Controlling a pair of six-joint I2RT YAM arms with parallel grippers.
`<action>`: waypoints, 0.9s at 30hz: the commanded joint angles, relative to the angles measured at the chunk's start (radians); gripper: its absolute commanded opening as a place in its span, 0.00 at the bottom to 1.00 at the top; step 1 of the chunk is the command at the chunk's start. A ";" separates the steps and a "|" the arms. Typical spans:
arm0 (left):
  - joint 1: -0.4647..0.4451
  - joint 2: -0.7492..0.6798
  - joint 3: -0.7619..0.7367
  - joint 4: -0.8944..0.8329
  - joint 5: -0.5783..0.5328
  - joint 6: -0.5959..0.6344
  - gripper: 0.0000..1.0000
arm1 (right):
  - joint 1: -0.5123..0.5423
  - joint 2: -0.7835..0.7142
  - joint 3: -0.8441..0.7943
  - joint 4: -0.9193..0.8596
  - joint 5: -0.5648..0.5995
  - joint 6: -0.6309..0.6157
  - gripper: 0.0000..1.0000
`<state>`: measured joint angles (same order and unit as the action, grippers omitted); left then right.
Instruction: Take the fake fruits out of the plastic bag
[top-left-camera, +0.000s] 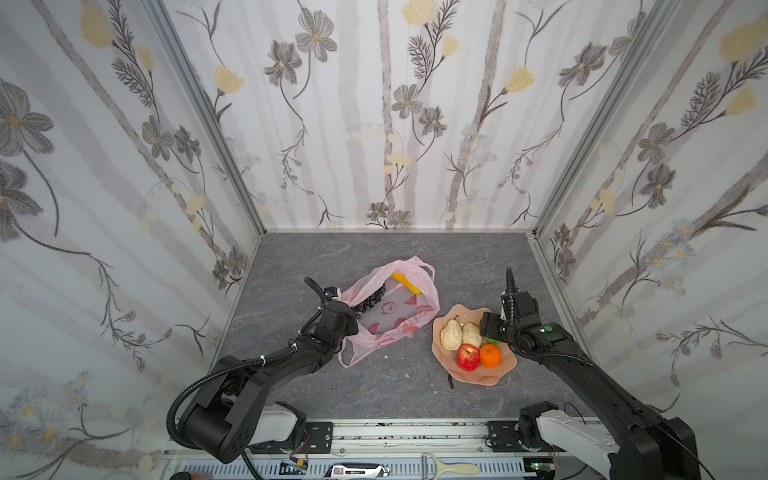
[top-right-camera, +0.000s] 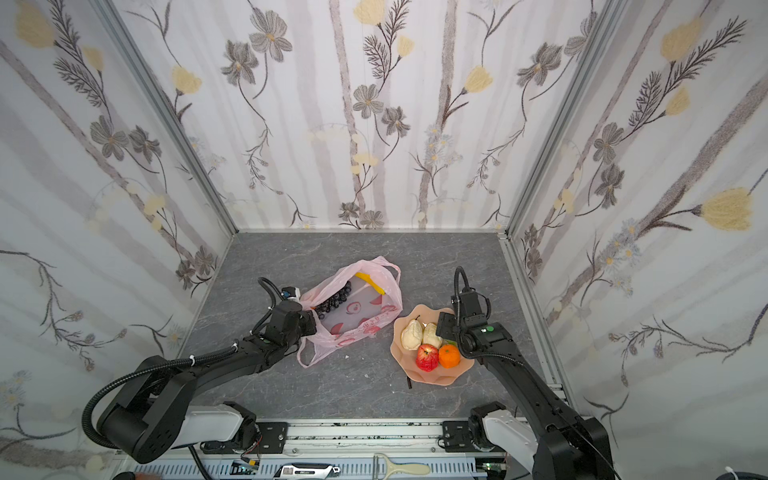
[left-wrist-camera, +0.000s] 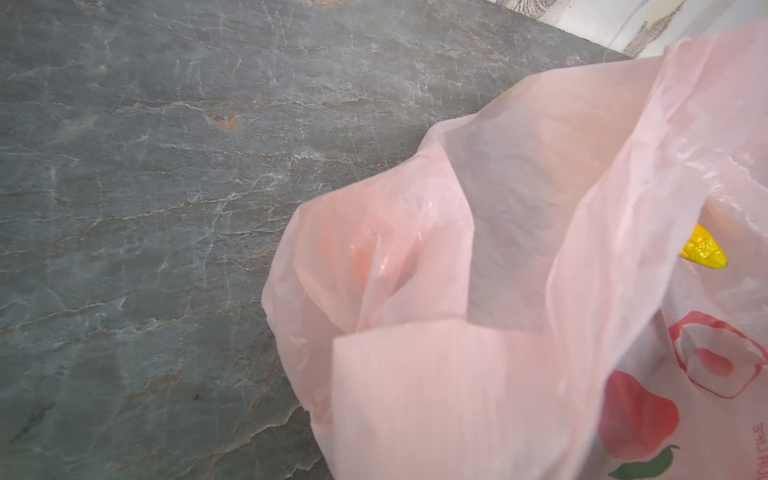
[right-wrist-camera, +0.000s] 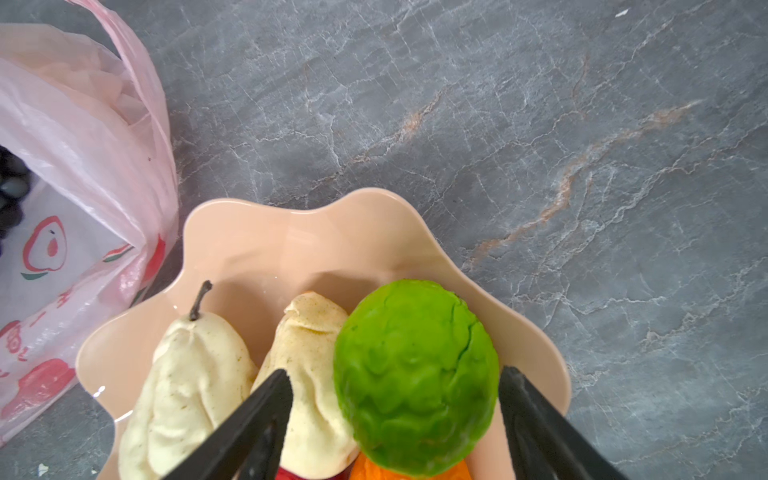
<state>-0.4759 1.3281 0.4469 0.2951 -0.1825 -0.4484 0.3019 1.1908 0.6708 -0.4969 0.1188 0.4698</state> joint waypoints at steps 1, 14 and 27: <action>0.000 -0.005 0.000 0.020 -0.010 0.004 0.09 | 0.013 -0.005 0.021 -0.005 0.036 -0.003 0.78; -0.001 -0.019 -0.005 0.022 0.000 0.002 0.09 | 0.037 0.029 0.014 0.022 0.014 -0.010 0.74; -0.001 -0.014 -0.009 0.034 -0.014 -0.004 0.09 | 0.187 0.021 0.166 0.029 0.042 -0.050 0.74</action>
<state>-0.4763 1.3132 0.4408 0.2955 -0.1802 -0.4496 0.4477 1.1995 0.8059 -0.5076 0.1551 0.4343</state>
